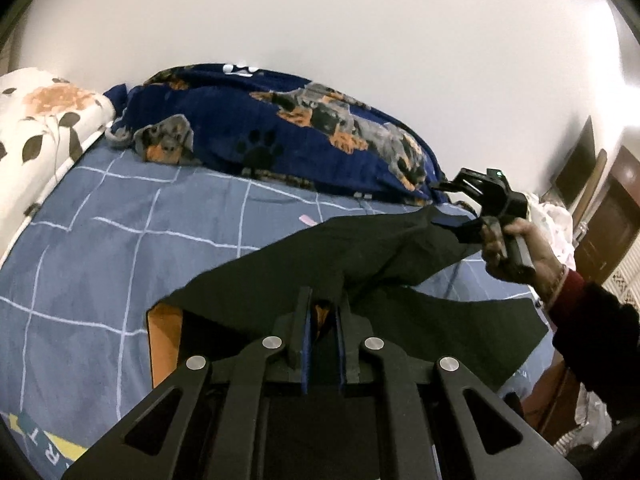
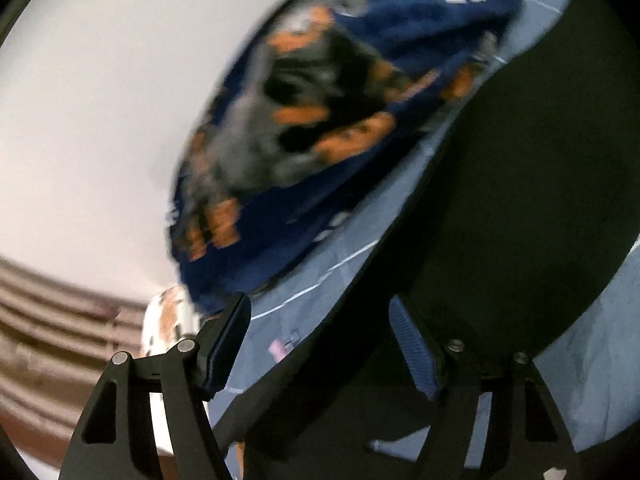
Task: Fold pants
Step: 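Lift the pant leg with the right gripper and lay it over the other leg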
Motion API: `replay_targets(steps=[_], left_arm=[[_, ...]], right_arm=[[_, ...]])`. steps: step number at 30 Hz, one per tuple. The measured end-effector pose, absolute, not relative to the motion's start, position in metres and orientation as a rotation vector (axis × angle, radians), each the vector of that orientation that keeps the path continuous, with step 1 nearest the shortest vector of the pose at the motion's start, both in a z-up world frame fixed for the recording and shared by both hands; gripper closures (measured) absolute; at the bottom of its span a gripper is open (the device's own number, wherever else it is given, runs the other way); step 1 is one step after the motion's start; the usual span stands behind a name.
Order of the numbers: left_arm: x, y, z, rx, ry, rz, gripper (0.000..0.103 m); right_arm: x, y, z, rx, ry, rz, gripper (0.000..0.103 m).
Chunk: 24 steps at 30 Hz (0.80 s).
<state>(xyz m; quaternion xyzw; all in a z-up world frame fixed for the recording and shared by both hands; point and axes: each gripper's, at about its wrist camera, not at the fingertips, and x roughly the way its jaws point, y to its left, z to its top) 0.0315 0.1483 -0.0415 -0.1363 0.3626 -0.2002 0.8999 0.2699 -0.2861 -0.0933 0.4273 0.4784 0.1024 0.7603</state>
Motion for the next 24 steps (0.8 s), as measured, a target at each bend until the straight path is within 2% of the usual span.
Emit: replay_targets(steps=[1, 2, 4, 8, 15, 24], left_arm=[[0.031, 0.148, -0.042, -0.284, 0.756, -0.414, 0.093], [0.031, 0.148, -0.043, -0.284, 0.761, -0.409, 0.092], [0.032, 0.149, -0.044, -0.276, 0.772, -0.399, 0.092], [0.033, 0.154, -0.043, -0.267, 0.783, -0.381, 0.092], [0.020, 0.171, -0.046, -0.245, 0.842, -0.363, 0.090], [-0.017, 0.177, -0.067, -0.182, 0.925, -0.345, 0.090]], right_arm=[[0.273, -0.287, -0.098, 0.937, 1.054, 0.223, 0.043], [0.276, -0.288, -0.103, 0.937, 1.077, 0.210, 0.067], [0.278, -0.291, -0.112, 0.970, 1.104, 0.202, 0.094], [0.256, -0.295, -0.109, 0.958, 1.049, 0.237, 0.097], [0.145, -0.304, -0.082, 0.911, 0.974, 0.266, 0.097], [0.002, -0.297, -0.104, 0.962, 1.034, 0.210, 0.099]])
